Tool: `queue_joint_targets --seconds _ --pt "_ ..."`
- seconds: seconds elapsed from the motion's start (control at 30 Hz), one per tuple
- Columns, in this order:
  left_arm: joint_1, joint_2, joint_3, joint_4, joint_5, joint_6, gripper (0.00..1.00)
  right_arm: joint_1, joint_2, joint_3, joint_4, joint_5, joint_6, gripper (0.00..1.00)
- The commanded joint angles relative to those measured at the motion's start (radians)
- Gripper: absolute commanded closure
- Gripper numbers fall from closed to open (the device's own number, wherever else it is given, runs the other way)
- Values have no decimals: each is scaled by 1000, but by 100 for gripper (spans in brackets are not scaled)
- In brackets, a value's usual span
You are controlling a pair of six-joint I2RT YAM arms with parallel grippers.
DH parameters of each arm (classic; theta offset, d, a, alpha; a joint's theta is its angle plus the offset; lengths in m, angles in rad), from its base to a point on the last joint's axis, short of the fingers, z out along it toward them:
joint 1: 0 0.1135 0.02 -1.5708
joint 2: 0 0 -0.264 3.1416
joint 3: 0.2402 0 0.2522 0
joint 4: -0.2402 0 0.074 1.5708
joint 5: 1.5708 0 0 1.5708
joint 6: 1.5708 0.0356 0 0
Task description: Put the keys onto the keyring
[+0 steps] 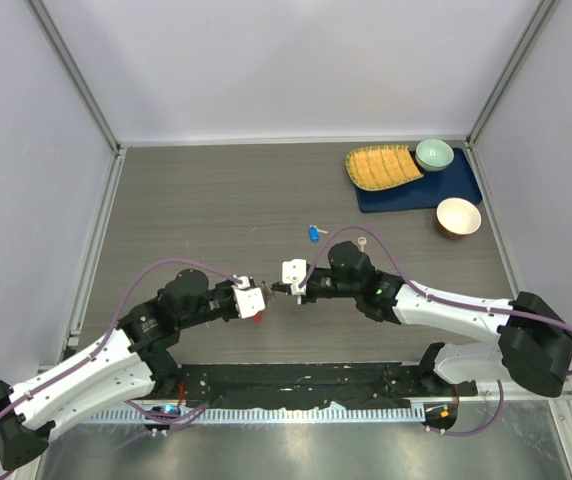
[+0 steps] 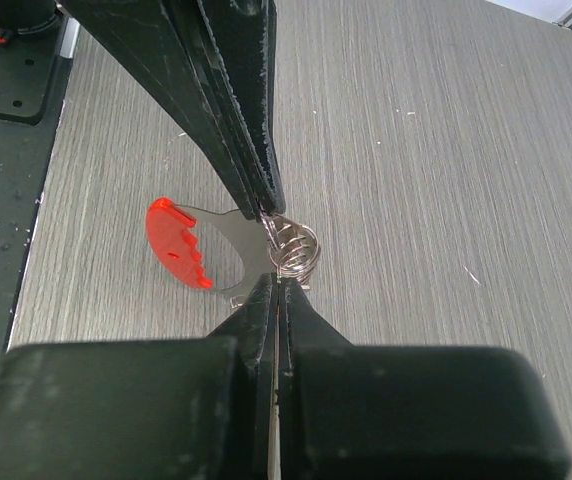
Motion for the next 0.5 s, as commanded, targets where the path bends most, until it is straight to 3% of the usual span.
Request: queue_joint_targets --seconds 0.0,0.47 --pt "-3 1 35 68 21 -13 100 7 -32 32 34 -19 -9 99" --pt "-5 5 37 65 28 -13 100 14 -33 32 42 -18 -9 99"
